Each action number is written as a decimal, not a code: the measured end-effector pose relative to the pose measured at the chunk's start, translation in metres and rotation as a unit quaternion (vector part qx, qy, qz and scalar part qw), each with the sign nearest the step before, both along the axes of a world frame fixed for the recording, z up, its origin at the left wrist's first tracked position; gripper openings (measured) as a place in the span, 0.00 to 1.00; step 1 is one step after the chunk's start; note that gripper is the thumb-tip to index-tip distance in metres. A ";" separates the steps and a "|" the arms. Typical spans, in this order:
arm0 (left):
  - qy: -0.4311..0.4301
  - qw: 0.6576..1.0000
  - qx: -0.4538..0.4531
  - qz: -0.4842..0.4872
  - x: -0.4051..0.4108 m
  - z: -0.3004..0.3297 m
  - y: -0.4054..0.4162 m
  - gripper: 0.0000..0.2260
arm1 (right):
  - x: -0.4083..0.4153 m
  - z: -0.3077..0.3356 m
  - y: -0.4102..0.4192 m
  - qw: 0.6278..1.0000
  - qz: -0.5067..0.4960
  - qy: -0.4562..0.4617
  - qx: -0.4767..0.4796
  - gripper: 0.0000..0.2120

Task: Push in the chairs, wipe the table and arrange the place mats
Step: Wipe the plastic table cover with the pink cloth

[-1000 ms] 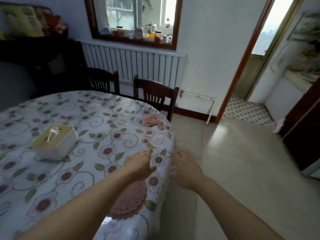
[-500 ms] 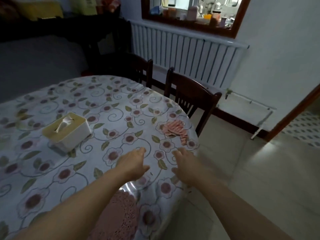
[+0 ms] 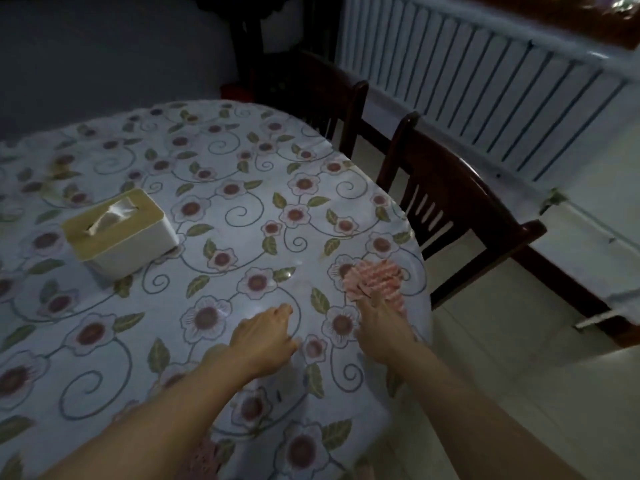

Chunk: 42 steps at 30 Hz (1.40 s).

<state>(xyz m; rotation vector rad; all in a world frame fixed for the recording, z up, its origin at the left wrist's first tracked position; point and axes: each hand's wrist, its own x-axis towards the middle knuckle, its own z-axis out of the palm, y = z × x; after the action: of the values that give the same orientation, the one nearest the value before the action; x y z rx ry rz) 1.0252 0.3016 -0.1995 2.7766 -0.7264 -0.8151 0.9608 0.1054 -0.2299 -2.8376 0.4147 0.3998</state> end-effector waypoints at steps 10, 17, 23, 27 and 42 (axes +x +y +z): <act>0.016 0.994 0.004 0.109 0.001 -0.016 -0.047 0.21 | 0.041 -0.019 -0.042 0.996 -0.011 -0.043 0.080 0.12; 0.064 0.956 -0.207 0.200 0.024 -0.003 -0.077 0.19 | 0.055 0.037 -0.013 0.926 -0.060 -0.168 0.332 0.08; 0.085 0.911 -0.264 0.306 0.030 -0.006 -0.066 0.09 | 0.042 0.036 -0.014 0.934 -0.108 -0.186 0.286 0.10; 0.087 0.889 -0.307 0.329 0.036 -0.011 -0.055 0.10 | 0.053 0.038 -0.021 0.941 -0.115 -0.180 0.261 0.12; -0.083 0.947 -0.116 0.287 0.076 -0.064 -0.019 0.16 | 0.149 -0.035 -0.011 0.968 -0.089 -0.157 0.172 0.15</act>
<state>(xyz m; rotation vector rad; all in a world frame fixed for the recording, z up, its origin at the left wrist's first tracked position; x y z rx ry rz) 1.1007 0.2829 -0.2636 2.6322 -0.0050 -0.3562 1.1101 0.0945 -0.2644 -2.4424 0.4771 -0.0165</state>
